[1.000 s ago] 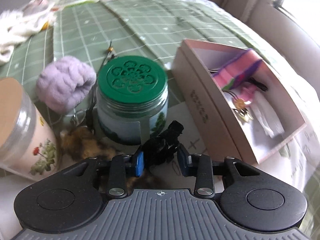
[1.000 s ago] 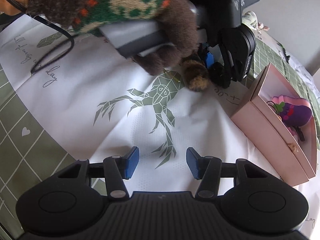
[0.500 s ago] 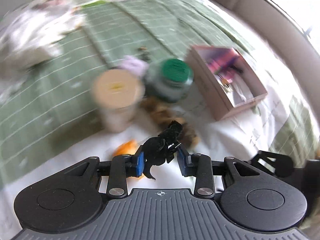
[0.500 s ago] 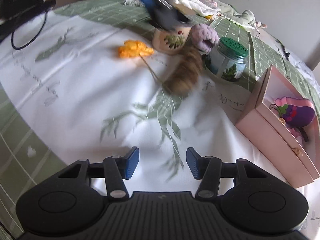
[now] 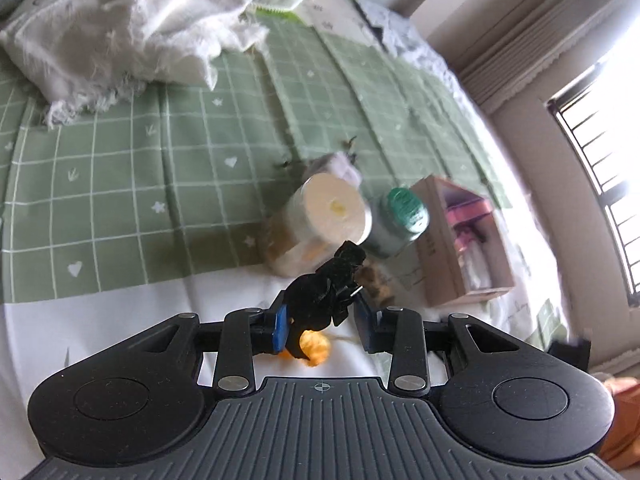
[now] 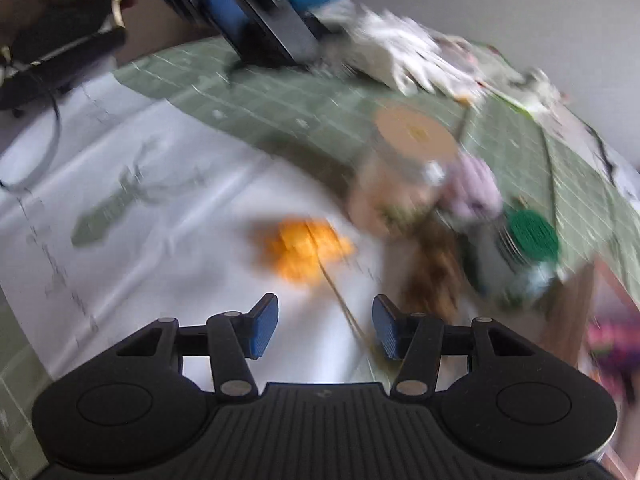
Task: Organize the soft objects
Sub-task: 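Grasp the black hair clip with the left tool while the right tool grasps the orange flower, then carry the clip and flower over the pink box and open both tools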
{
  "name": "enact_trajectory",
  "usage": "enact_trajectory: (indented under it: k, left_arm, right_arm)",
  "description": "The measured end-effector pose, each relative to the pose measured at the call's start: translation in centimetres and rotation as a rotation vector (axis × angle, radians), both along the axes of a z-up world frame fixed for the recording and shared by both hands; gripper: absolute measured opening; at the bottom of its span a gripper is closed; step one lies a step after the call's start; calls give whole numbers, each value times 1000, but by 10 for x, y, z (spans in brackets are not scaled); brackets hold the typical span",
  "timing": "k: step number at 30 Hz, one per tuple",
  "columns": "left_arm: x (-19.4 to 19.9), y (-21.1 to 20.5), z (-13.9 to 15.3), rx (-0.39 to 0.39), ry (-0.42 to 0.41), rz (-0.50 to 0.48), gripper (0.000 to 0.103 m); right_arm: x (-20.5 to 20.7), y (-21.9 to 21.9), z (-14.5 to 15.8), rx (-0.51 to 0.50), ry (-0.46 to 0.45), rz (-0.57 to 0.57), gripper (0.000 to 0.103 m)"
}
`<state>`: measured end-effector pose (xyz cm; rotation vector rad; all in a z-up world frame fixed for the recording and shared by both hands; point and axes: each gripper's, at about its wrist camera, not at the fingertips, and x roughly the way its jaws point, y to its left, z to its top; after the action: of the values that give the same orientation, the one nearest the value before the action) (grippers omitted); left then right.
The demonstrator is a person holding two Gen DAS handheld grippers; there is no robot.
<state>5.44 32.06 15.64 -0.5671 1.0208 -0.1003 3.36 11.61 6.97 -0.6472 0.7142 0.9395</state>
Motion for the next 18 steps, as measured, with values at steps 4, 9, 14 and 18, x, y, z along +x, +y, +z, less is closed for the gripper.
enact_trajectory:
  k: [4,9,14,18]
  left_arm:
    - [-1,17,-19,-11,50,7,38]
    - [-5,33,-42,23,122,9,38]
    - [1,43,-26,14,102,42,38]
    - [31,31,31,8,-65,45,37]
  right_arm:
    - [33,32,-9,94,171,-67,60]
    - [60,48,-32,52,242,-158,40]
    - [57,25,-9,62,284,-78,16]
    - [69,-21,66,260,251,-115,16]
